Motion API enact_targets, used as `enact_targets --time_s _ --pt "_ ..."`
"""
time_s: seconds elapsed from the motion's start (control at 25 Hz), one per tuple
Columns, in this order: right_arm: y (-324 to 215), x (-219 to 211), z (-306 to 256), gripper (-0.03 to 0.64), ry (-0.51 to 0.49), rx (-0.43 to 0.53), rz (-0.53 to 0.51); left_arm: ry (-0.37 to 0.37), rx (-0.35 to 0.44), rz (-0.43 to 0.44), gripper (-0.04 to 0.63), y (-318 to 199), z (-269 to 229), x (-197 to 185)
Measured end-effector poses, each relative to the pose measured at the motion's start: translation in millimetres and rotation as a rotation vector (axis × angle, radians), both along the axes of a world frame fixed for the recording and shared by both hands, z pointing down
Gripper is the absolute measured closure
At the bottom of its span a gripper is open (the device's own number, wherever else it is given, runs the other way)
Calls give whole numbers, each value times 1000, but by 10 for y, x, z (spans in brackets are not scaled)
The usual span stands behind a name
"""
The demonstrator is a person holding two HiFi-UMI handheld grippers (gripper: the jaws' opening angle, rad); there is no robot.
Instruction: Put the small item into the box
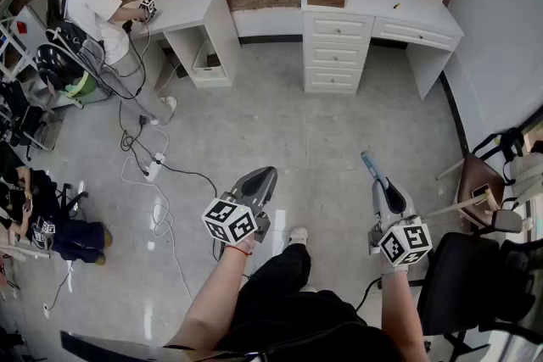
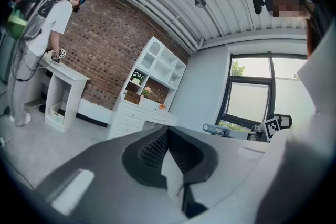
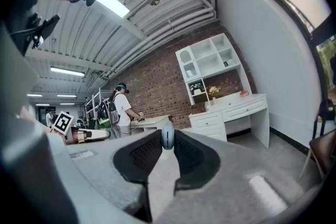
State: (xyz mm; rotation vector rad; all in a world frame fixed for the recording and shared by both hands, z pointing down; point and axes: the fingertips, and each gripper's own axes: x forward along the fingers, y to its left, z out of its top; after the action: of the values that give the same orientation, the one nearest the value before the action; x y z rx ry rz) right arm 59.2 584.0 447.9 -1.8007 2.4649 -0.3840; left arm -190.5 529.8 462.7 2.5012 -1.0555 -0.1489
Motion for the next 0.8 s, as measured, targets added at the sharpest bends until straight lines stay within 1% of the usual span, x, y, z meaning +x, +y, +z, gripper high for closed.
enact_targets --time_s 0.2,0.4,0.56,0.8 --pt "-592 -50 -87 549 22 14 12 -6 59 -1 594 -636 -202 31" --pt "-1075 -90 -76 548 52 10 19 -16 99 -18 594 -1211 -281 -8" --pt "-1323 -82 -71 549 65 15 40 -27 106 -24 594 -1527 -252 -93" --pt "-1576 -84 -38 548 41 10 54 -3 80 -50 593 -1832 -167 -187"
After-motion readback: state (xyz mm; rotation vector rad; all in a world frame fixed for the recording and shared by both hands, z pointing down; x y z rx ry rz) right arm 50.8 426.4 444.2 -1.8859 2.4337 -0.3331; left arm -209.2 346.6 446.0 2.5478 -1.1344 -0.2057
